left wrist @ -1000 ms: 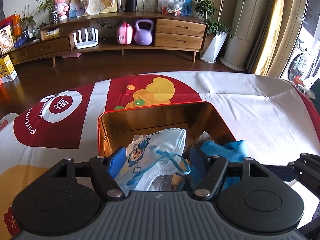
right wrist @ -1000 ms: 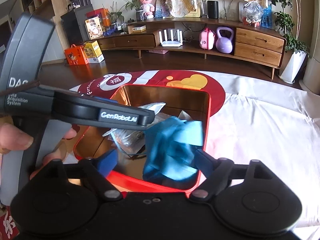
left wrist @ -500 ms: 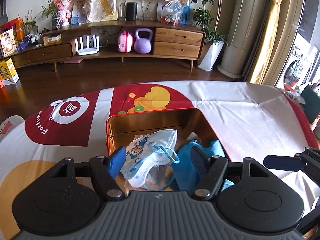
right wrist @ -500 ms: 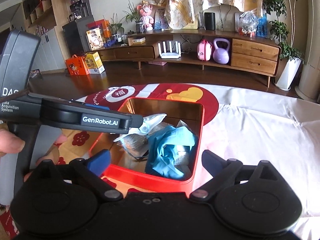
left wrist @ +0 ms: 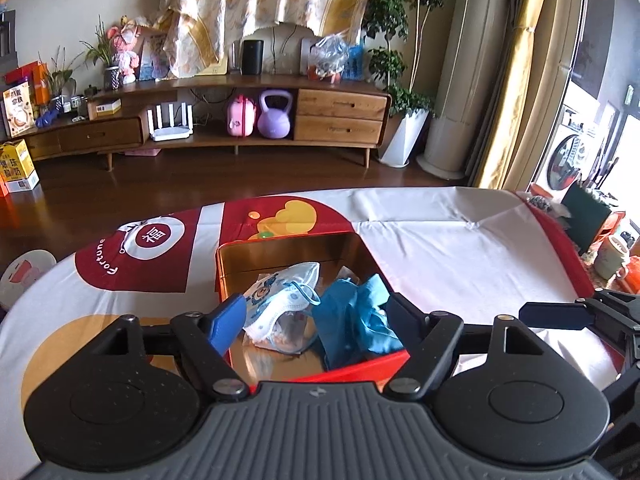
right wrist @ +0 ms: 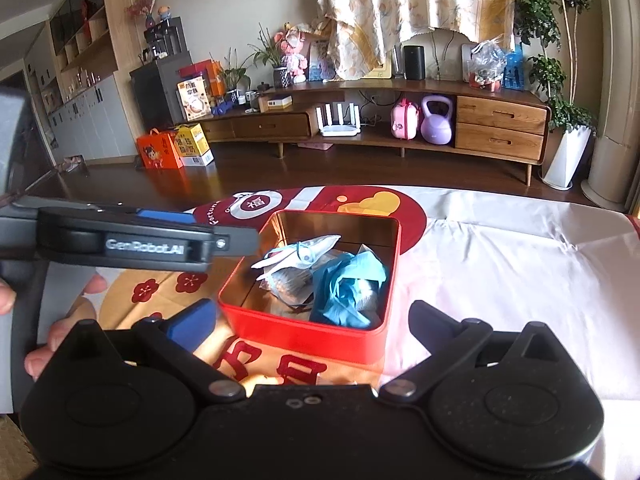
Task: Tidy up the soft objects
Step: 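Lift both tools out of the tin and move toward the yellow toy and tissues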
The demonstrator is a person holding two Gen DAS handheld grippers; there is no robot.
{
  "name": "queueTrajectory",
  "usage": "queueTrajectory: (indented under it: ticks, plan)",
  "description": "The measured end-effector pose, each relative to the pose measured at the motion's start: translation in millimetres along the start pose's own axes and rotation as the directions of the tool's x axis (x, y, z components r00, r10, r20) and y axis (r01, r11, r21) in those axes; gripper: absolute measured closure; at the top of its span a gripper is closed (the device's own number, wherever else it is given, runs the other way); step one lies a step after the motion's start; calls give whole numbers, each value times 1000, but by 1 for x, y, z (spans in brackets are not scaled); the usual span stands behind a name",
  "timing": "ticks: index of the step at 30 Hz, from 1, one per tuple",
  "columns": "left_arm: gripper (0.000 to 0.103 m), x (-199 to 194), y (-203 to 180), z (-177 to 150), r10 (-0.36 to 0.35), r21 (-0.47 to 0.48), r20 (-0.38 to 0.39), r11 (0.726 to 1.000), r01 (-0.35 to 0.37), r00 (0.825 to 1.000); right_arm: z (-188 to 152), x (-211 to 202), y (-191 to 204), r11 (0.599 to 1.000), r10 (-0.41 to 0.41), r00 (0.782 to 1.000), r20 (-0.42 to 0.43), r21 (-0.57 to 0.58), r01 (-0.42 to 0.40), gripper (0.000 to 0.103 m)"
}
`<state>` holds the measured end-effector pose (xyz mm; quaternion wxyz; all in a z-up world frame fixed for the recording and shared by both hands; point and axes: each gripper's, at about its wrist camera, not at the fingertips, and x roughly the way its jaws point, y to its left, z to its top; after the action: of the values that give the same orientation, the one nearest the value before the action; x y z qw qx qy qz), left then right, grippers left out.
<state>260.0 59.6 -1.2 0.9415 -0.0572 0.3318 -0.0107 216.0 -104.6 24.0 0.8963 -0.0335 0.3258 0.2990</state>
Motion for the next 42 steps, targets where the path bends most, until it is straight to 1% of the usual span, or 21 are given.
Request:
queueTrajectory:
  ticks: [3,10,13,17,22,28,35,42]
  plan:
    - [22,-15,-3,-5,2,6,18,1000,-2,1000,-4,-12,2,1000,3,1000,10,1,-3,1]
    - [21,-44,-4,-22,-22,4,34,1000,22,999,-16,-32,0,1000,-12,999,30,11,12,0]
    - [19,-51,-4,-32,-19,-4,36,1000,20,999,-23,-39,-2,999,-22,999,34,27,21,0]
    - [18,-59,0,-46,-22,-37,32,999,23,999,-32,-47,-5,999,-30,999,39,41,29,0]
    - [18,-63,2,-63,1,-43,33,999,0,999,-48,-53,-7,997,-67,997,41,46,65,0]
    - [18,-60,6,-86,-9,-56,21,998,11,1000,-73,-46,-12,991,-131,991,15,40,131,0]
    - [18,-43,10,-111,9,-71,-37,997,-11,999,-97,-32,-24,983,-164,986,-37,75,167,0]
    - [18,-23,14,-130,32,-72,-91,997,-39,995,-111,-16,-37,973,-195,977,-82,110,203,1]
